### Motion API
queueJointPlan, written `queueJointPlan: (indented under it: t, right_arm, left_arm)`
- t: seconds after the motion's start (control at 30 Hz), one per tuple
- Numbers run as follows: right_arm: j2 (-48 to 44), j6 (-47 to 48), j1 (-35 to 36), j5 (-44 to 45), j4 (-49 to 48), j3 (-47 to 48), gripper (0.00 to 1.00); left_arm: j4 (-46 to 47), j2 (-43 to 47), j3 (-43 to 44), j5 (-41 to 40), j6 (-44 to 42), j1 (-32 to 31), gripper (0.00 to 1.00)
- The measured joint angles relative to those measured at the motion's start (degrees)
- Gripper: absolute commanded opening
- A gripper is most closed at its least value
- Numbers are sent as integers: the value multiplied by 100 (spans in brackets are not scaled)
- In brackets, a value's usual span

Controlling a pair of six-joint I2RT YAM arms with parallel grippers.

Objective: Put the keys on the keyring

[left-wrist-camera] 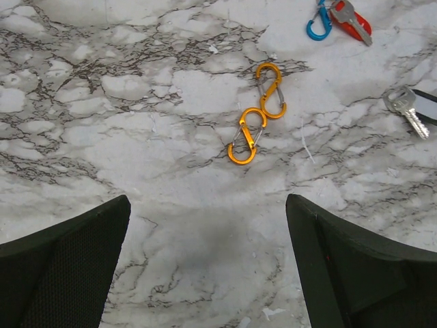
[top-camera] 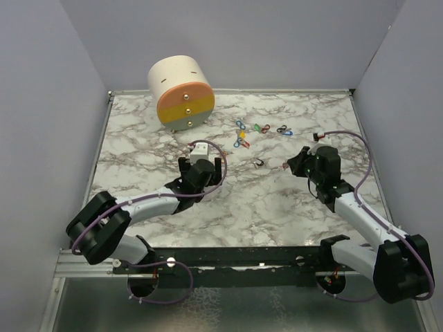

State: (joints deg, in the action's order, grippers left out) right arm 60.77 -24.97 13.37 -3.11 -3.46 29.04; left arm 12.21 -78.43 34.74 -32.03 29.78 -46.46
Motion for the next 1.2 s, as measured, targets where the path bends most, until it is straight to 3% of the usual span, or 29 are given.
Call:
queueJointPlan:
  t: [0.43,0.83,1.2]
  right_arm:
    - [-417,55,2,-256,11,2,1]
    - [-516,90,2,-348,144,2,1]
    - [-614,127,2,-345,273,2,1]
  left_arm:
    - [192,-1582,846,356,-334,297,92]
    - [232,-2304,1252,356,-494,328,84]
    - [262,-2538,1508,356,-570,407,65]
